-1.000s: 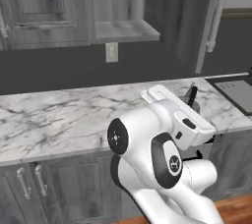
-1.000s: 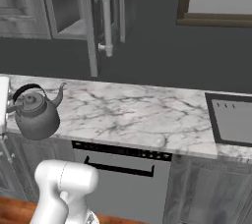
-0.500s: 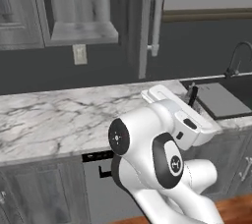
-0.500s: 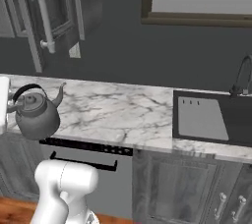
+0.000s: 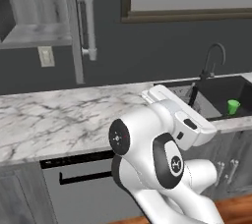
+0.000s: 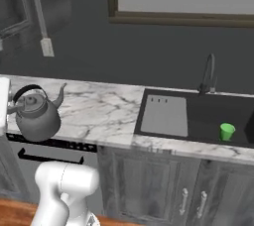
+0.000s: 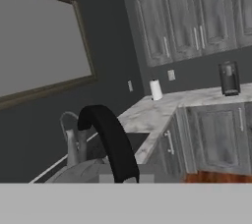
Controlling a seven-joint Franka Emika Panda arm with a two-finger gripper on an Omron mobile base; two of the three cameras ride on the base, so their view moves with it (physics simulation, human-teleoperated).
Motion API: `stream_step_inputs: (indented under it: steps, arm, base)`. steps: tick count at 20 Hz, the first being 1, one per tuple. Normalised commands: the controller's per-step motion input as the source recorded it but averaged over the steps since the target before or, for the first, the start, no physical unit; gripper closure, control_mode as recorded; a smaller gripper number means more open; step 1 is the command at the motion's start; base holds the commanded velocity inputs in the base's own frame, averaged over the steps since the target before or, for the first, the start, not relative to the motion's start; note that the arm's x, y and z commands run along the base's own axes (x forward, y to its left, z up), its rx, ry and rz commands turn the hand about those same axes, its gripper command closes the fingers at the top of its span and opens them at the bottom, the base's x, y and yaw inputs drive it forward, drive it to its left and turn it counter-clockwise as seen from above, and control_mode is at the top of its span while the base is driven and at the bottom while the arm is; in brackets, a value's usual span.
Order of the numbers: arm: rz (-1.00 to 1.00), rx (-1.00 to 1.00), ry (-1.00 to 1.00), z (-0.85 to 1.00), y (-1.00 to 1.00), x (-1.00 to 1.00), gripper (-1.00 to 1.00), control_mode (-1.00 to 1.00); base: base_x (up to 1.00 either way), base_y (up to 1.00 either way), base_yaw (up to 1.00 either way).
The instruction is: Open the cabinet, pick the kettle from the cabinet, and place it in the sink.
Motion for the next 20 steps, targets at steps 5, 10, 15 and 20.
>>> stream_step_inputs:
  steps: [5, 10, 15, 20]
  arm:
    - [0.00, 0.00, 0.00, 0.00, 0.00, 0.00, 1.00, 1.00]
    - [0.00, 0.00, 0.00, 0.00, 0.00, 0.00, 1.00, 1.00]
    - [0.00, 0.00, 0.00, 0.00, 0.00, 0.00, 1.00, 1.00]
    - [0.00, 0.00, 0.00, 0.00, 0.00, 0.00, 1.00, 1.00]
  base:
    - [0.08, -0.69, 0.00]
    - [0.11, -0.67, 0.00]
    - [0.17, -0.64, 0.00]
    - [0.19, -0.63, 0.00]
